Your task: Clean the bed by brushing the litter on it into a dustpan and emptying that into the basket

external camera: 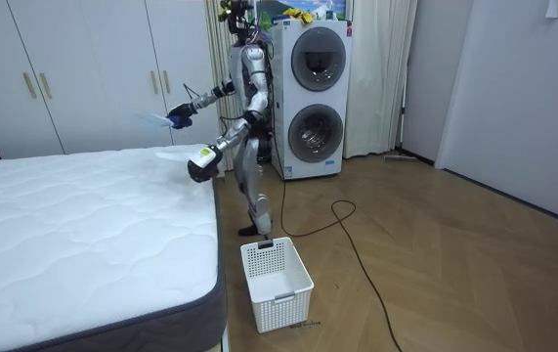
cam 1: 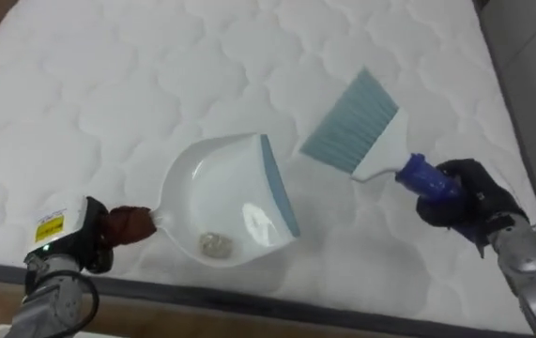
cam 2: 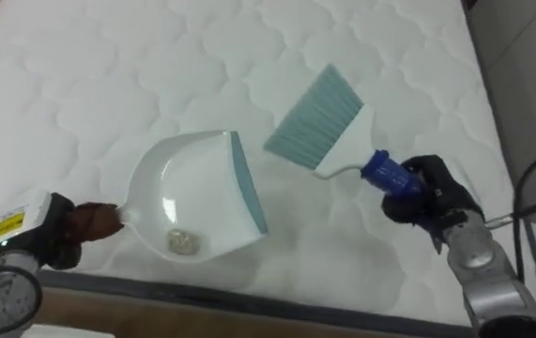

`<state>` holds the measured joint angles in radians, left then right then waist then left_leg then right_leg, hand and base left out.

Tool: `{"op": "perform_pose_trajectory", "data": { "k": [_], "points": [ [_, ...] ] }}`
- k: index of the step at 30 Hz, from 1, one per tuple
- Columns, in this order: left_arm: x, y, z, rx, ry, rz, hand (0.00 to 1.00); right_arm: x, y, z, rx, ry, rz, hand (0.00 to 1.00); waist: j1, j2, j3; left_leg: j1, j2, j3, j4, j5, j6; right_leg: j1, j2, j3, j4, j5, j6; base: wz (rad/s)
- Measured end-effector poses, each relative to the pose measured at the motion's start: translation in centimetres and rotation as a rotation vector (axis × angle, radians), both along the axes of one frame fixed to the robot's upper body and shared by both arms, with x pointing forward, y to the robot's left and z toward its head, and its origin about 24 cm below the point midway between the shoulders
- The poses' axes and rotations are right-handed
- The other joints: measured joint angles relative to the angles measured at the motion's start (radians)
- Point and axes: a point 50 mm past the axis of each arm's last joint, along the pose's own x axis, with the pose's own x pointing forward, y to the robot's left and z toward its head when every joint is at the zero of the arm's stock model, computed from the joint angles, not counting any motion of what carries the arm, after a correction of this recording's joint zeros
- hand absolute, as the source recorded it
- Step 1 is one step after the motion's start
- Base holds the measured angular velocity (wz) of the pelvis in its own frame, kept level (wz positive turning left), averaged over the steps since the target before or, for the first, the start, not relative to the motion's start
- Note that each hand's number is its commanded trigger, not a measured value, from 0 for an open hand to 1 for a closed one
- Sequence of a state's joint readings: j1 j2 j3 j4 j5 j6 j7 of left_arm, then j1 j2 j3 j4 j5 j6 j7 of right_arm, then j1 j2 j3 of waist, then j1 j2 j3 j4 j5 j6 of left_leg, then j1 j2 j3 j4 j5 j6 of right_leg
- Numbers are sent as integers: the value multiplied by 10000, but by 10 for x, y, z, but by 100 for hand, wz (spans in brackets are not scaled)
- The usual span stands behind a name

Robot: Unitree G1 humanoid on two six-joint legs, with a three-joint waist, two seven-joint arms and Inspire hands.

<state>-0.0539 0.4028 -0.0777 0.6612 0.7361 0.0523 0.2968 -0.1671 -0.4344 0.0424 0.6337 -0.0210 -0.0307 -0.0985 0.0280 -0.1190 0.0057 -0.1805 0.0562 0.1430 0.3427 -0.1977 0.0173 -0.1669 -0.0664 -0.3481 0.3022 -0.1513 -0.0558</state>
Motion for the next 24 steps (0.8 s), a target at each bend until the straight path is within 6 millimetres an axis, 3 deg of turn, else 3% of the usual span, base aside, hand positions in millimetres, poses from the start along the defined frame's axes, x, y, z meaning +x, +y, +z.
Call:
{"op": "perform_pose_trajectory", "data": {
  "k": [3, 5, 8, 11, 14, 21, 24],
  "points": [
    [3, -2, 6, -64, -194, 19, 100, -14, -7, -5, 253, -127, -905, 0, -263, 38, -16, -12, 47, 232, 133, -9, -2, 471, -60, -504, -115, -157, 56, 73],
    [3, -7, 8, -484, -367, -14, 100, -26, -7, -16, 787, -87, -1663, 0, -441, 106, -57, -6, 336, 1208, 366, -57, 83, 928, -155, -1182, -101, -379, 97, 84],
    [-1, -21, -2, -1354, -198, 170, 100, -32, -4, -22, 1477, -205, -2374, 0, -499, 358, -136, 87, 400, 1555, 477, -79, 144, 1283, -329, -1754, 6, -641, 189, 66],
    [-13, -29, -15, -2119, 313, 399, 100, -31, 0, -22, 2235, -480, -2764, 0, -485, 563, -151, 375, 331, 1660, 426, -99, 179, 1598, -490, -2000, 249, -933, 293, 40],
    [-20, -29, -19, -2289, 698, 446, 100, -28, 6, -20, 2884, -867, -3138, 0, -495, 602, -141, 516, 308, 1670, 328, -91, 162, 1861, -541, -2314, 241, -1056, 315, 34],
    [-19, -30, -14, -2881, 473, 570, 100, -27, 6, -18, 2953, -959, -3431, 0, -358, 587, -131, 438, 210, 1545, 430, -136, 180, 2037, -593, -2306, 330, -1144, 409, 25],
    [-16, -32, -11, -3003, 334, 465, 100, -29, 5, -20, 2896, -798, -3677, 0, -261, 622, -80, 529, 177, 1557, 570, -360, 279, 1947, -904, -2312, 1243, -1265, 617, 28]
  ]
}}
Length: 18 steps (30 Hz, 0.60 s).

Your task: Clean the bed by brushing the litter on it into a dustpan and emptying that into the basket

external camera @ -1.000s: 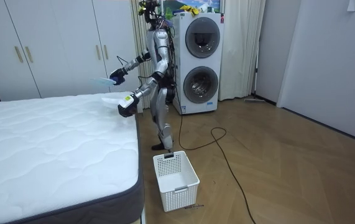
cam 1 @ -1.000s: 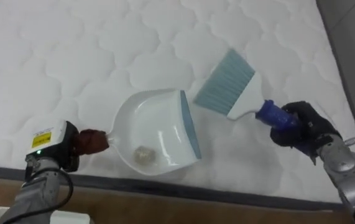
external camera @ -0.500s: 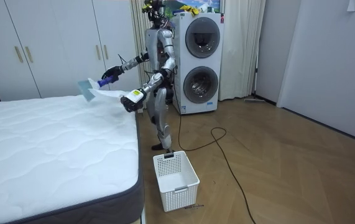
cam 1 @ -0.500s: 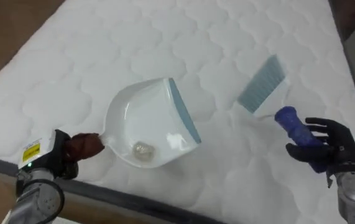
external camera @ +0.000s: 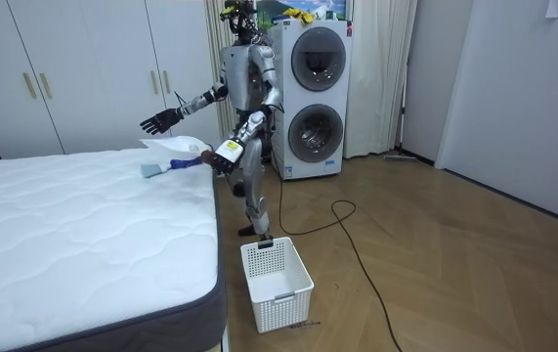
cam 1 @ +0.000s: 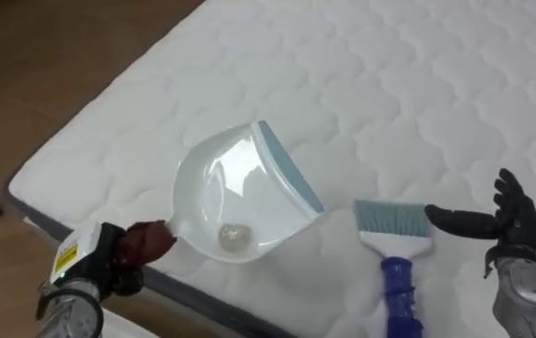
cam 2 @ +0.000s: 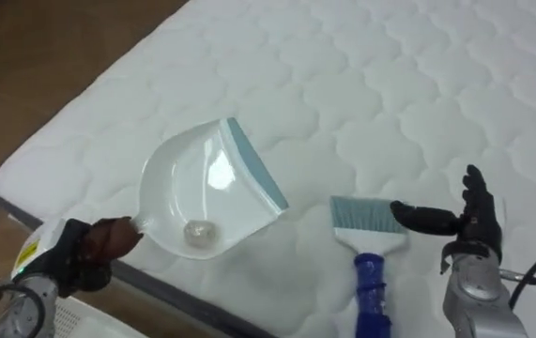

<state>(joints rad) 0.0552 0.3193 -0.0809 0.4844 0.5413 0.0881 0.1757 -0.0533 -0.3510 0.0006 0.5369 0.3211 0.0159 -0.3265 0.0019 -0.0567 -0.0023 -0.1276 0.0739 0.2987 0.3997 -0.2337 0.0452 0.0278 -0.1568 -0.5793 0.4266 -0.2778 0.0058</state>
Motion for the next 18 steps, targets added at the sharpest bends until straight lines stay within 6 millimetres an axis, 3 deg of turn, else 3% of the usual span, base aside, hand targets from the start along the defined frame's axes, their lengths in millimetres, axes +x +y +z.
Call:
{"op": "perform_pose_trajectory", "data": {
  "k": [4, 6, 7, 8, 9, 10, 11, 12, 13, 14, 18],
  "points": [
    [4, -4, 5, -176, -247, -262, 100, 0, 0, 1, 189, -161, -364, 0, 68, -61, 30, 74, -240, -37, 334, -342, 286, -516, -888, 133, 2390, -7, 106, 53],
    [5, -5, 7, -247, -332, -346, 100, 0, 0, 2, 137, -166, -448, 0, 62, -42, 35, 92, -455, -587, 450, -478, 386, -705, -1034, 688, 3135, 264, 188, 80],
    [7, -7, 10, -288, -444, -429, 100, 0, 0, 1, 93, -159, -490, 0, -58, 14, 70, 175, -633, -1156, 425, -535, 453, -1058, -950, 1299, 3551, 432, 197, 88],
    [9, -8, 12, -449, -590, -408, 100, 1, 0, 3, 28, -206, -526, 0, -65, 85, 66, 172, -664, -1463, 382, -512, 469, -1450, -533, 2189, 3468, 205, 326, 84],
    [9, -8, 13, -500, -648, -422, 100, 2, 0, 4, 11, -279, -537, 0, -10, 132, 83, 156, -672, -1571, 348, -485, 491, -1626, -312, 2514, 3271, 80, 341, 65],
    [10, -9, 14, -575, -724, -399, 100, 5, 2, 9, -10, -551, -484, 0, -1, 195, 116, 52, -742, -1771, 288, -340, 605, -1789, 126, 2974, 2426, -48, 346, 78],
    [11, -9, 14, -698, -766, -344, 100, 7, 5, 14, -32, -813, -414, 0, -191, 175, 124, -124, -980, -2247, 286, -224, 697, -1833, 442, 3285, 1557, -48, 348, 94],
    [11, -9, 14, -774, -757, -323, 100, 8, 6, 17, -39, -930, -389, 0, -313, 153, 112, -212, -1114, -2502, 292, -175, 741, -1842, 542, 3465, 1164, -46, 346, 120],
    [11, -11, 13, -868, -714, -366, 100, 11, 7, 21, -106, -1132, -356, 0, -504, 98, 119, -278, -1368, -2842, 302, -128, 784, -1848, 680, 3889, 450, 145, 311, 108],
    [10, -15, 11, -994, -615, -456, 100, 11, 8, 23, -163, -1219, -356, 0, -519, 14, 86, -259, -1573, -3034, 313, -128, 791, -1778, 725, 4177, -70, 732, 131, 96],
    [9, -19, 10, -1051, -549, -633, 100, 14, 10, 29, -365, -1456, -215, 0, -252, 29, 66, -165, -1570, -3358, 58, -92, 750, -1304, 907, 4128, -636, 844, 175, 39]
  ]
}}
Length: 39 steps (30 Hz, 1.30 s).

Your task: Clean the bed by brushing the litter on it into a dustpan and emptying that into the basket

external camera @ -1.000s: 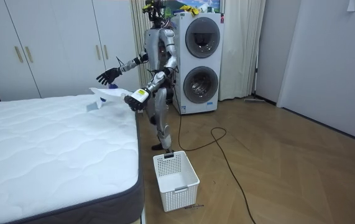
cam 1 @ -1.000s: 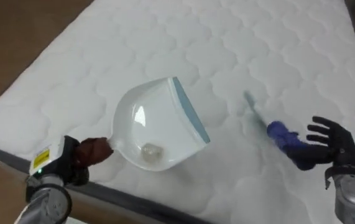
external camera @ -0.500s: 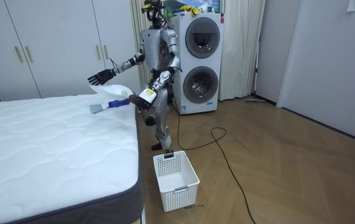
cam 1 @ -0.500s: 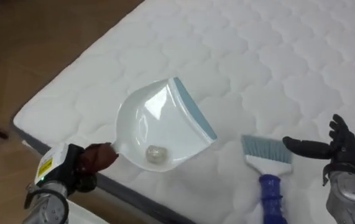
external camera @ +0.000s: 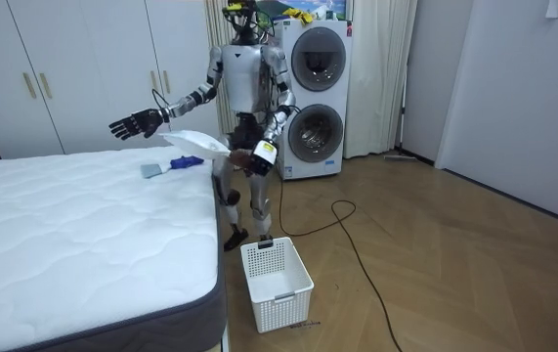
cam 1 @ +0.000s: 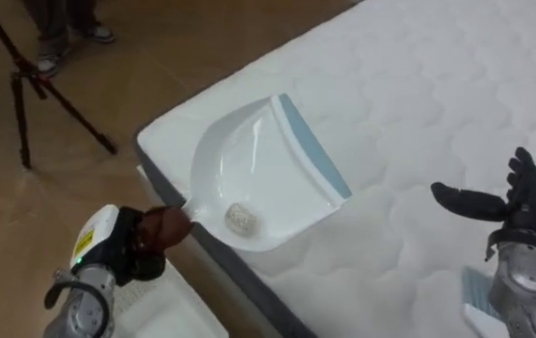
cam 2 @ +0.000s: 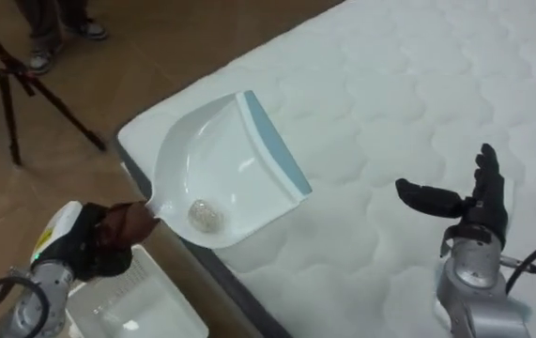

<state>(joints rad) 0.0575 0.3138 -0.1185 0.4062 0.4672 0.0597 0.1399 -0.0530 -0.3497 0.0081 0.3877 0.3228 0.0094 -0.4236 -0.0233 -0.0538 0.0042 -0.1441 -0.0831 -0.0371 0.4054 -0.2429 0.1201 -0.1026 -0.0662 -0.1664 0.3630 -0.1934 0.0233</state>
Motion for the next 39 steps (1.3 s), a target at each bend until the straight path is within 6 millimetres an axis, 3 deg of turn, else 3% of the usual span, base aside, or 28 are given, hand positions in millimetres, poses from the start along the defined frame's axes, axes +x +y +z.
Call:
{"op": "perform_pose_trajectory", "data": {
  "k": [9, 12, 13, 14, 15, 16, 19, 24, 27, 29, 33, 37, 39],
  "points": [
    [-4, 1, -2, 167, 379, -231, 100, 6, 11, 8, -126, -407, 816, 0, 633, -127, 22, -310, -32, -535, 103, 3, -9, 174, 141, -342, -567, 123, 5, 17],
    [-5, -1, -4, 59, 442, -183, 100, 5, 10, 7, -116, -375, 805, 0, 490, -101, 35, -662, -64, -611, 367, 6, -15, 323, 38, -1089, -699, 122, 6, 58],
    [-5, -3, -5, -12, 433, -179, 100, 5, 10, 7, -83, -363, 738, 0, 276, -101, 37, -843, 159, 82, 407, 1, -5, 390, -73, -1498, -733, 116, 16, 105],
    [-5, -5, -6, -84, 448, -186, 100, 5, 10, 7, -101, -355, 708, 0, 44, -108, 52, -1035, 543, 1272, 448, -27, 76, 473, -195, -2013, -733, 61, 67, 110],
    [-5, -6, -6, -110, 478, -214, 100, 5, 10, 7, -123, -354, 684, 0, -61, -100, 55, -1122, 722, 1746, 525, -70, 151, 508, -225, -2237, -707, 15, 96, 106],
    [-6, -8, -7, -130, 558, -304, 100, 4, 10, 6, -139, -343, 654, 0, -142, -112, 51, -1188, 796, 1938, 639, -122, 218, 498, -287, -2515, -619, -58, 153, 71],
    [-8, -9, -11, -234, 875, -315, 100, 3, 10, 5, -138, -298, 639, 0, -7, -153, 92, -1070, 378, 1324, 614, -99, 263, 475, -431, -2447, -259, -206, 264, 59],
    [-10, -6, -13, -136, 1006, -249, 100, 1, 10, 4, -155, -301, 565, 0, 348, -109, 131, -957, -27, 1049, 601, 70, 562, 357, -918, -2337, 792, -464, 375, 36],
    [-10, -3, -12, -120, 1009, -182, 100, -1, 9, 0, -150, -203, 422, 0, 446, -6, 181, -950, -221, 810, 667, 88, 713, -193, -1298, -2113, 2115, -477, 385, 28],
    [-10, -3, -12, -167, 945, -220, 100, -3, 6, -4, -244, -10, 176, 0, 445, 108, 235, -921, -497, 466, 693, 92, 826, -671, -1371, -1585, 3333, -525, 434, 39],
    [-9, -3, -11, -156, 893, -245, 100, -5, 6, -7, -272, 107, 112, 0, 251, 312, 237, -964, -752, -119, 736, 149, 914, -1506, -986, -950, 3981, -861, 353, 55],
    [-4, 3, -6, 37, 745, -326, 100, -7, 7, -8, -522, 215, 213, 0, 87, 337, 229, -919, -1027, -901, 708, 281, 945, -2139, -641, -377, 2447, -868, 377, 70],
    [-5, 7, -5, 191, 765, -339, 100, -7, 6, -8, -522, 210, 184, 0, 22, 364, 220, -866, -1089, -1290, 691, 238, 850, -2139, -388, -167, 1605, -570, 299, 63]
  ]
}}
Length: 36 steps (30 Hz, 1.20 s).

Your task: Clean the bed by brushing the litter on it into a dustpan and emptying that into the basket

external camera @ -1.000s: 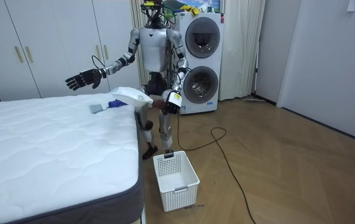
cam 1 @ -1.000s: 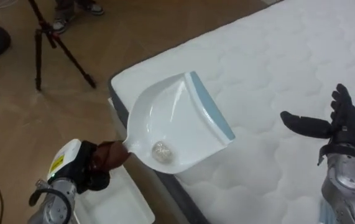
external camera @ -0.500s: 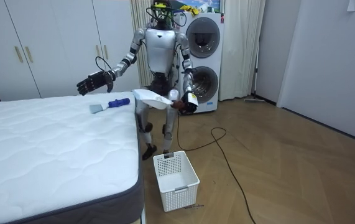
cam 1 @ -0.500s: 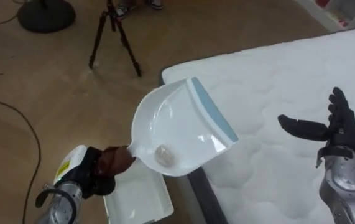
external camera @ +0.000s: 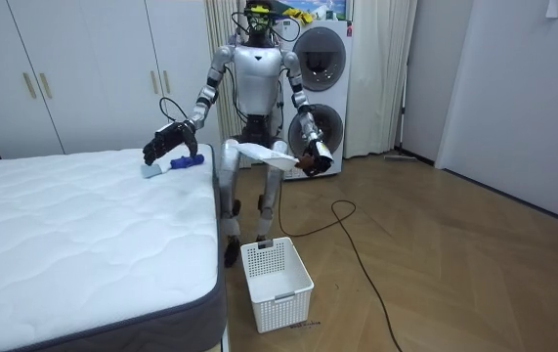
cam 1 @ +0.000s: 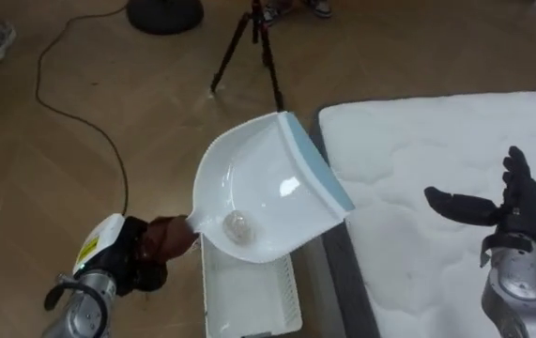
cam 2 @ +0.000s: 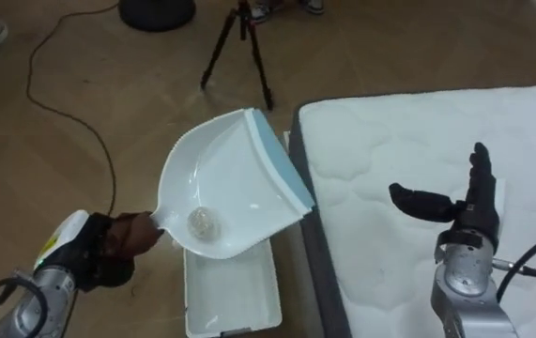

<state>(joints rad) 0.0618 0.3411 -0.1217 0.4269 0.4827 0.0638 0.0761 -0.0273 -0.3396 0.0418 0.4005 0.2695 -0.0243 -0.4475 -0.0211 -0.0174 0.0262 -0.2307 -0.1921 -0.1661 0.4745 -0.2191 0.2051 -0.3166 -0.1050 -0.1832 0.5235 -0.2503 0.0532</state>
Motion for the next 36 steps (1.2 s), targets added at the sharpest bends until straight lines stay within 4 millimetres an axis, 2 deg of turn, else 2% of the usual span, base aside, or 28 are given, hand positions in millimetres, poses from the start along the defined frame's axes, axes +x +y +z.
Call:
{"op": "perform_pose_trajectory", "data": {
  "k": [1, 2, 3, 4, 5, 6, 7, 8, 10, 12, 13, 14, 15, 16, 17, 18, 19, 21, 23, 27, 29, 32, 36],
  "points": [
    [0, 4, 2, 143, -2, 6, 100, 0, 0, 0, 6, -10, 6, 0, -5, 9, -6, 51, 2, -241, -45, -26, -150, 52, 218, 181, -408, 256, -36, 52],
    [0, 8, 2, 274, 28, 18, 100, 0, 0, 0, 6, -10, 6, 0, -18, -13, -7, 163, 4, -391, -184, -77, -658, 216, 388, 184, -762, 542, -81, 48],
    [-1, 9, 3, 338, 58, 33, 100, -1, 0, -1, 2, -13, 13, 0, -16, -45, -23, 230, 11, -398, -299, -96, -1056, 310, 437, 183, -936, 684, -146, 44],
    [-1, 11, 3, 517, 92, 13, 100, -2, -1, 0, -50, -50, 12, 0, -27, -89, -50, 404, 92, -185, -654, -65, -1653, 622, 539, 181, -1329, 1084, -296, 47],
    [1, 13, 6, 740, 32, -64, 100, -2, -3, 2, -133, -160, -22, 0, -75, -150, -85, 484, 281, 720, -1051, -60, -1728, 1020, 515, 82, -1642, 1447, -518, 46],
    [3, 14, 7, 779, -26, -68, 100, -1, -4, 4, -207, -262, -40, 0, -13, -141, -82, 494, 411, 1318, -1157, -61, -1726, 1166, 462, -33, -1842, 1361, -512, 45],
    [5, 15, 10, 856, -86, -115, 100, 0, -5, 6, -254, -409, -60, 0, -6, -111, -83, 454, 615, 2129, -1146, -52, -1714, 1292, 457, -128, -2003, 1279, -448, 39],
    [7, 17, 11, 1016, -94, -182, 100, 0, -4, 5, -260, -403, -3, 0, -6, -106, -91, 516, 723, 2480, -1082, -34, -1683, 1385, 487, -168, -1987, 1199, -452, 43],
    [7, 19, 12, 1162, -81, -212, 100, 1, -5, 7, -280, -464, 99, 0, 42, -129, -102, 627, 748, 2442, -949, 10, -1608, 1417, 624, -99, -1964, 1068, -423, 30],
    [4, 22, 8, 1290, 150, -141, 100, 4, -5, 10, -291, -541, 302, 0, 259, -117, -103, 727, 755, 2445, -875, 11, -1607, 1515, 751, 74, -2065, 998, -517, 2],
    [0, 24, 3, 1347, 374, -62, 100, 5, -4, 10, -270, -546, 443, 0, 363, -89, -93, 572, 755, 2482, -356, 7, -1615, 1839, 642, 152, -2244, 1018, -620, 15],
    [-2, 26, 0, 1396, 573, 6, 100, 5, -3, 9, -240, -511, 501, 0, 321, -157, -41, -206, 858, 2561, 1036, -174, -2106, 2081, 431, 431, -2360, 905, -580, 28],
    [-3, 26, -2, 1395, 634, 33, 100, 5, -4, 9, -246, -461, 526, 0, 265, -101, -67, -477, 1234, 2597, 1161, -333, -1954, 2086, 497, 459, -2240, 854, -542, 59],
    [-1, 27, -1, 1418, 617, 14, 100, 3, -6, 6, -224, -332, 473, 0, 234, 117, -73, -1013, 2403, 2336, 1133, -582, -1964, 1903, 732, 483, -1600, 491, -417, 47],
    [0, 26, 0, 1411, 581, 9, 100, 1, -8, 1, -94, -76, 381, 0, 356, 34, -106, -1092, 2440, 2539, 1511, -709, -1793, 1672, 643, 486, -839, -73, -195, 48],
    [-1, 26, -1, 1418, 598, 19, 100, 0, -8, -1, -31, 25, 404, 0, 365, -15, -115, -1056, 2444, 2655, 1513, -745, -1751, 1616, 547, 386, -651, -236, -120, 40],
    [-2, 25, -2, 1433, 649, -4, 100, -1, -8, -3, -4, 90, 467, 0, 346, -88, -114, -965, 2277, 2761, 1376, -697, -1664, 1571, 375, 296, -518, -402, -94, 29],
    [-4, 26, -4, 1495, 672, 17, 100, 4, -8, 0, -35, -26, 499, 0, 568, -98, -105, -807, 2109, 2749, 962, -618, -1520, 1566, 323, 304, -612, -468, -145, 4],
    [-4, 27, -3, 1769, 575, -13, 100, 6, -8, -1, -182, 85, 529, 0, 556, -59, -86, -832, 1999, 2686, 547, -459, -1357, 1462, 316, 86, -733, -511, -280, 14],
    [-4, 27, -2, 2150, 594, -235, 100, 4, -6, -4, -246, 255, 651, 0, 502, 50, -97, -1084, 2011, 2574, 336, -251, -1508, 1135, 268, -80, -561, -482, -448, 8],
    [3, 28, -1, 2264, 523, -351, 100, 6, -8, -8, -262, 442, 530, 0, 412, 148, -94, -1292, 2012, 2501, 261, -99, -1568, 887, 287, -117, -525, -449, -534, 6],
    [12, 32, 4, 2412, 395, -377, 100, 11, -10, -10, -381, 590, 279, 0, 256, 276, -37, -1607, 2010, 2487, 268, 37, -1611, 485, 260, -114, -298, -451, -612, 0],
    [27, 42, 17, 2967, 64, -563, 100, 8, -12, -15, -588, 847, 80, 0, 84, 342, -13, -2111, 2003, 2503, 375, 148, -1602, -108, 183, -134, 19, -482, -675, 1]
  ]
}}
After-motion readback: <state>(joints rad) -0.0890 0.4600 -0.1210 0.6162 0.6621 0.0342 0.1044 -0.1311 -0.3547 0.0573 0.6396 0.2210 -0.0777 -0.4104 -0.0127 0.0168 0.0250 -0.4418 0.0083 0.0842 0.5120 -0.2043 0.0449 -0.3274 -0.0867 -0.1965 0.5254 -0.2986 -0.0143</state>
